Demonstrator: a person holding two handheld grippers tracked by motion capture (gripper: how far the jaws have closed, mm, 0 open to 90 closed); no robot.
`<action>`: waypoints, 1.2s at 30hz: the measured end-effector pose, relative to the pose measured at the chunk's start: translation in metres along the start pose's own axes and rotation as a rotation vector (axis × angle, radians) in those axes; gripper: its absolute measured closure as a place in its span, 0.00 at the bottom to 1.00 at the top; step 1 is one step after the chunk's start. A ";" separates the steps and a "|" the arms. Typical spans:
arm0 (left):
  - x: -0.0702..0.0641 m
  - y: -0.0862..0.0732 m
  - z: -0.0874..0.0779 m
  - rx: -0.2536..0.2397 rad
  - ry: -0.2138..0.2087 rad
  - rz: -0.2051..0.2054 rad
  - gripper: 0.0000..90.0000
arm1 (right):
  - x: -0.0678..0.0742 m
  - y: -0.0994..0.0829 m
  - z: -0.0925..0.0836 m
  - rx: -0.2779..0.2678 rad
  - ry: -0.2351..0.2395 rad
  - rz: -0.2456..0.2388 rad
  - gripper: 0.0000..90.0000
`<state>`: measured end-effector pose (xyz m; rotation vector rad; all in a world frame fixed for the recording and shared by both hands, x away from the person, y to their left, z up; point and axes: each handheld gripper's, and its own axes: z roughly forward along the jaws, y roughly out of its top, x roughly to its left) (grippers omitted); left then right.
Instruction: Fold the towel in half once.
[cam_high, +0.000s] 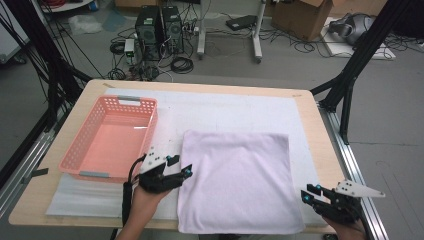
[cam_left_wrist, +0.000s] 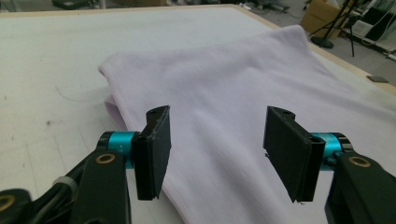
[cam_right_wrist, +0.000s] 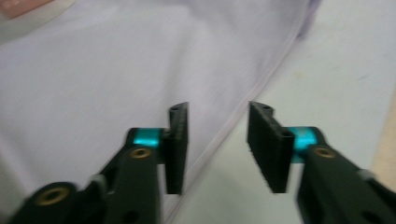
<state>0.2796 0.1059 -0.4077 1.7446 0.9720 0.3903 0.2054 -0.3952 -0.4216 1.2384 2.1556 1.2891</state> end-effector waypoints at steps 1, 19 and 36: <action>0.006 0.005 0.008 0.012 0.004 -0.009 0.44 | -0.005 0.004 0.004 -0.003 -0.014 0.018 0.54; 0.056 0.029 0.094 0.197 0.150 -0.089 0.50 | -0.068 0.105 0.131 0.143 -0.152 0.073 0.66; 0.037 0.012 0.059 0.165 0.112 -0.052 0.93 | -0.053 0.079 0.099 0.061 -0.075 0.102 0.96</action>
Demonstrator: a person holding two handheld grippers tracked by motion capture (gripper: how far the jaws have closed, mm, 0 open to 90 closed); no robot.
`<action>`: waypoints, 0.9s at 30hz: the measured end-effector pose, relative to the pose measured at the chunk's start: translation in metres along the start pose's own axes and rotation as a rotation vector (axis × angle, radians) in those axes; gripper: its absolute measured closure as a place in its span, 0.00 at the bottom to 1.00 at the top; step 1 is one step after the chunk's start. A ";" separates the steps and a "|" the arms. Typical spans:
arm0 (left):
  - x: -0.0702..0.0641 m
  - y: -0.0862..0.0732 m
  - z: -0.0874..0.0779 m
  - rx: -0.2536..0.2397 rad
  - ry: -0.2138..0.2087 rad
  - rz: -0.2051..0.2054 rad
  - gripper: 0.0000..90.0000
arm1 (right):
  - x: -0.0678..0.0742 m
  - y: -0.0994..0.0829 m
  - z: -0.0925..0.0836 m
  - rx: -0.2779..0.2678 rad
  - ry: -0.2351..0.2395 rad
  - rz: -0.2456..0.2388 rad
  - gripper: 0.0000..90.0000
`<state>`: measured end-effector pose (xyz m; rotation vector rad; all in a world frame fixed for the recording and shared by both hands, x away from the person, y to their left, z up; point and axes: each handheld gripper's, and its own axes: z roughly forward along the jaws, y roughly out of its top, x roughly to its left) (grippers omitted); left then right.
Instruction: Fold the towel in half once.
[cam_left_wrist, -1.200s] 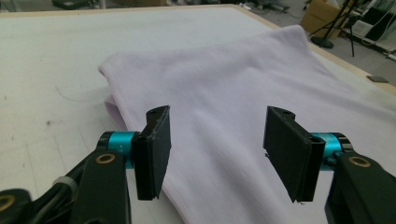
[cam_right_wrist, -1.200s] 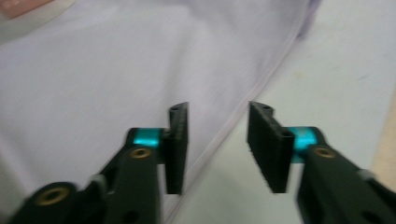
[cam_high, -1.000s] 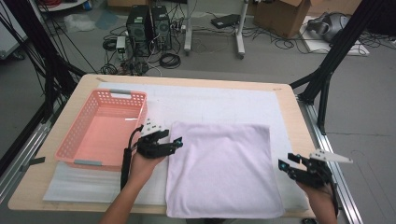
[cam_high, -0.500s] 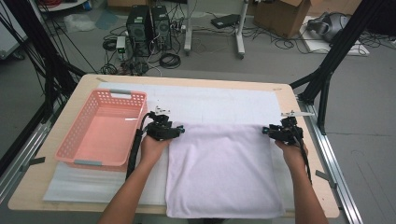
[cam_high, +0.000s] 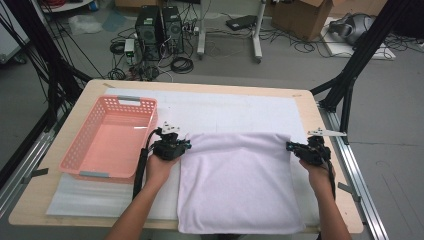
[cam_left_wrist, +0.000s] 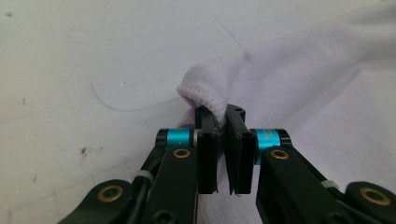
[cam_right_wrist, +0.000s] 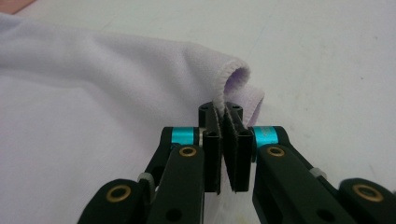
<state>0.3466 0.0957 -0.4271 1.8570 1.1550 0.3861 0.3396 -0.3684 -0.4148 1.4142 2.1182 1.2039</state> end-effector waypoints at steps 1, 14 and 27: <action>0.000 -0.003 -0.003 -0.001 -0.002 0.012 0.93 | 0.000 -0.004 -0.004 0.001 0.013 0.002 0.96; -0.009 -0.044 -0.030 0.051 -0.080 0.046 0.96 | 0.010 -0.046 -0.025 0.124 0.086 -0.048 0.96; -0.006 -0.017 -0.042 -0.048 -0.155 0.024 0.53 | 0.011 -0.030 -0.049 -0.010 0.111 -0.050 0.74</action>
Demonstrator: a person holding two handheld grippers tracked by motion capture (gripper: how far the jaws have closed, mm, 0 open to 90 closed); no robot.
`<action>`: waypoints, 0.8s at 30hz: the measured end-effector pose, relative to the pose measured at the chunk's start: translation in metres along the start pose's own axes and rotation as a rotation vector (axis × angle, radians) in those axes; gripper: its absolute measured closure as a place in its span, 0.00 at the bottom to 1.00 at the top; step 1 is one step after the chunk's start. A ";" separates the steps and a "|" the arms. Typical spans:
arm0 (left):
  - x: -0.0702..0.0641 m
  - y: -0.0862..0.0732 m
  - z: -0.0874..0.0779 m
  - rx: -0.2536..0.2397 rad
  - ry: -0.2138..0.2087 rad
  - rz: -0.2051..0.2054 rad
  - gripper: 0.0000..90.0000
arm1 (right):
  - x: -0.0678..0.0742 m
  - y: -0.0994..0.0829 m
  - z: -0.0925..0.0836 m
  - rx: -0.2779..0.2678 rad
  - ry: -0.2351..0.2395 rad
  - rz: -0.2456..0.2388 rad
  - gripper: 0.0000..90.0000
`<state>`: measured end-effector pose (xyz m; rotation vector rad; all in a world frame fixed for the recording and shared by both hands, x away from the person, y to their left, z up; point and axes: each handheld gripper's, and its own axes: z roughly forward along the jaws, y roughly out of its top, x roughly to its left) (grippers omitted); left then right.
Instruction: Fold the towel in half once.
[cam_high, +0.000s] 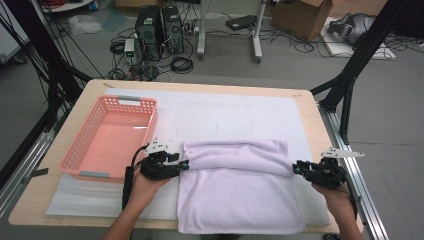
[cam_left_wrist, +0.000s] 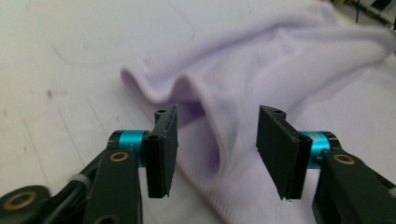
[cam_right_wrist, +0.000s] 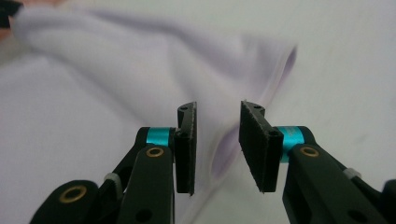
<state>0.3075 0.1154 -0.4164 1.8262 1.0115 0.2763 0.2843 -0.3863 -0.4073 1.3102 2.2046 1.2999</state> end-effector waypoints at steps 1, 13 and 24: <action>0.000 0.006 0.002 -0.012 0.005 0.003 0.53 | 0.000 0.005 0.000 -0.034 -0.005 -0.010 0.74; 0.024 0.025 0.061 0.136 0.097 0.045 0.60 | 0.005 0.046 0.090 0.113 -0.011 -0.174 0.80; 0.019 0.027 0.081 0.155 0.156 0.158 0.96 | 0.010 0.054 0.130 0.233 -0.071 -0.269 0.95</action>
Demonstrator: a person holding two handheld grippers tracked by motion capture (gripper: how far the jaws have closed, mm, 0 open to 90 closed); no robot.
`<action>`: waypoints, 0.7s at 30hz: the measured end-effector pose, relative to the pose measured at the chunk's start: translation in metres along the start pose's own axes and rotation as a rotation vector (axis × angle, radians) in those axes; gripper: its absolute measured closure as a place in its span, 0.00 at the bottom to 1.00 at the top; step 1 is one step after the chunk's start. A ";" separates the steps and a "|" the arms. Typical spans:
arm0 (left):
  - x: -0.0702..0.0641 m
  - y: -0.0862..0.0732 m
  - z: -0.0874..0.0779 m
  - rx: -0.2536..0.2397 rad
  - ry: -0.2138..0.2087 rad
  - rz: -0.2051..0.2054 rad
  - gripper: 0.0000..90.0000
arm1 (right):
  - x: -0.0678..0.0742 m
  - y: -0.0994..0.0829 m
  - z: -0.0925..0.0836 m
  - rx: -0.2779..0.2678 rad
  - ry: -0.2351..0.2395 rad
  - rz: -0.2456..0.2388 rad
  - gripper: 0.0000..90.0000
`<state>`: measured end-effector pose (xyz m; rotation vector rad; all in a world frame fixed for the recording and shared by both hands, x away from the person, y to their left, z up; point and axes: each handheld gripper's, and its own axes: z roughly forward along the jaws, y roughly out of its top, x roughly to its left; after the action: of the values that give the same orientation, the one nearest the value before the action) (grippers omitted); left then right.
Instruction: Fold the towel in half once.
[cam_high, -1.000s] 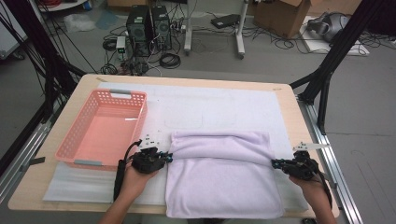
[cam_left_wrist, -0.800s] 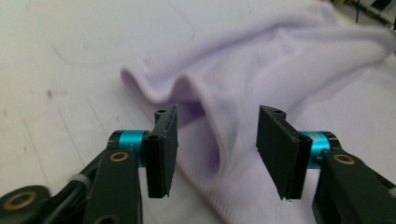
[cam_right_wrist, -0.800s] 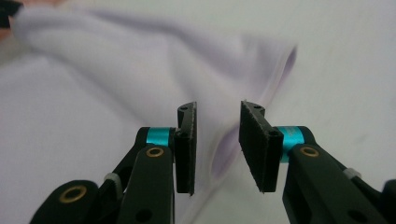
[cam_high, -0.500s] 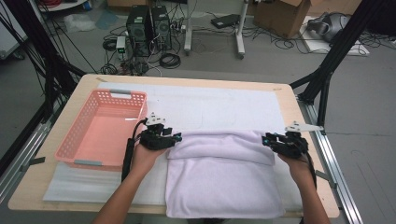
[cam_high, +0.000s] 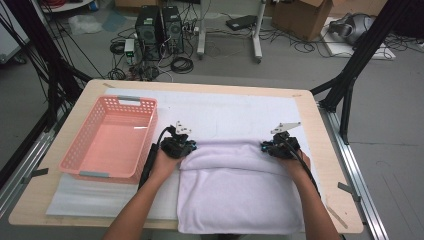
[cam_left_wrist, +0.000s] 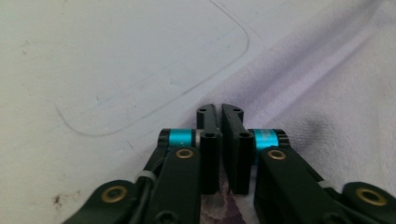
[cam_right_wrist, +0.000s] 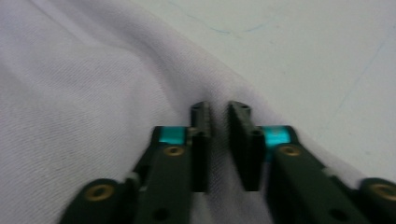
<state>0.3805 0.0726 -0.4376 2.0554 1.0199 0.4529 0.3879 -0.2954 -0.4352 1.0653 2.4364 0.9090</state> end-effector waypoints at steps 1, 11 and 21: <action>0.001 0.003 0.000 -0.011 0.008 -0.006 0.96 | -0.001 0.001 0.000 0.002 0.007 0.017 0.96; 0.018 0.028 0.010 -0.107 0.069 -0.124 0.96 | -0.017 0.017 0.003 -0.111 -0.097 0.105 0.96; 0.027 0.027 0.008 -0.098 0.040 -0.210 0.69 | -0.031 0.024 -0.002 -0.150 -0.133 0.168 0.83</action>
<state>0.4158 0.0798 -0.4223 1.8366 1.1990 0.4276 0.4205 -0.3062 -0.4163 1.2470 2.1605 1.0206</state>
